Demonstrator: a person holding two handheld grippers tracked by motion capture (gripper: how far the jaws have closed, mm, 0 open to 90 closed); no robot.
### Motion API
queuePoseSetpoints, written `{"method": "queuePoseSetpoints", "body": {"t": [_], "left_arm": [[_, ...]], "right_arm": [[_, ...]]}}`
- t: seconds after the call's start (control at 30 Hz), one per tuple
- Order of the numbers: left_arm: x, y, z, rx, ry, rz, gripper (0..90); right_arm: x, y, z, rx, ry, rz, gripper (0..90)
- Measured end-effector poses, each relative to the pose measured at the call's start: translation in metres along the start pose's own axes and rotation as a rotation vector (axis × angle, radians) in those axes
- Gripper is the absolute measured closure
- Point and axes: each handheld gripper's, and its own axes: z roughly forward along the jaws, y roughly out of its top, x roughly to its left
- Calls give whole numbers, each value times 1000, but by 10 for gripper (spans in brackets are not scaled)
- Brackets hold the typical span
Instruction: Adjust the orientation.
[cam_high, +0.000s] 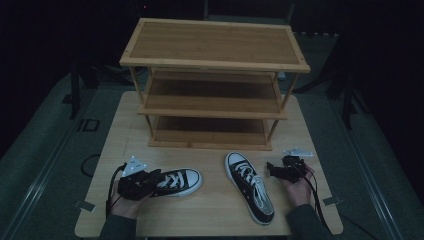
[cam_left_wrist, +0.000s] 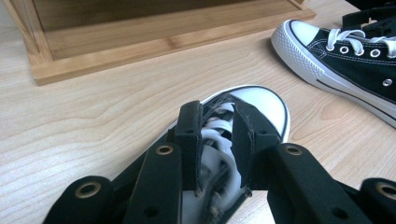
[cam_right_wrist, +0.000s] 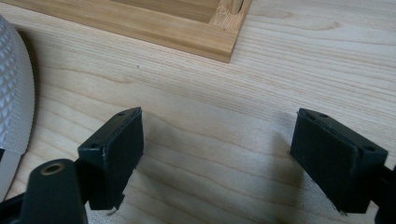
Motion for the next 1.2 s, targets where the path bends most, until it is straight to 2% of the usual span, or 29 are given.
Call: {"method": "queuePoseSetpoints", "body": {"t": [0.1, 0.3, 0.37, 0.43, 0.47, 0.53, 0.57, 0.67, 0.73, 0.8, 0.93, 1.0, 1.03, 1.07, 1.1, 1.13, 1.2], "left_arm": [[1, 1, -3, -6, 4, 11, 722], [21, 0, -21, -14, 71, 26, 682], [27, -2, -23, -7, 78, 30, 671], [29, -4, -23, 9, 71, 37, 658], [29, -5, -22, 23, 59, 54, 654], [29, -6, -21, 26, 55, 60, 640], [27, -8, -17, 51, 41, 81, 640], [27, -7, -13, 58, 34, 83, 657], [26, -5, -9, 95, 27, 116, 665], [26, -5, -8, 103, 21, 123, 667], [32, -3, -1, 130, -9, 130, 749], [33, -3, 1, 133, -12, 135, 853], [31, 0, 1, 134, -17, 160, 878], [32, 2, -1, 104, -57, 144, 882], [33, 2, -1, 91, -68, 139, 884], [33, 4, -1, 79, -69, 126, 885], [32, 5, -1, 77, -62, 127, 886]], "right_arm": [[0, 0, 0, 0, 0, 0, 167], [0, 0, 0, 0, 0, -1, 167], [0, 0, 0, 0, 0, -1, 167], [0, 0, 0, 0, 0, 0, 167], [0, 0, 0, 0, 0, -1, 167], [0, 0, 0, 0, 0, -1, 167], [0, 0, 0, 1, 0, -1, 167], [0, 0, 0, 1, 0, -1, 167], [0, 0, 0, 1, 0, 0, 167], [0, 0, 0, 1, 0, 0, 167], [0, 0, 0, 0, 0, -1, 167], [0, 0, 0, 0, 0, 0, 167], [0, 0, 0, 0, 0, 0, 167], [0, 0, 0, 1, 0, 0, 167], [0, 0, 0, 1, 0, 0, 167], [0, 0, 0, 1, 0, 0, 167], [0, 0, 0, 0, 0, 0, 167]]}}
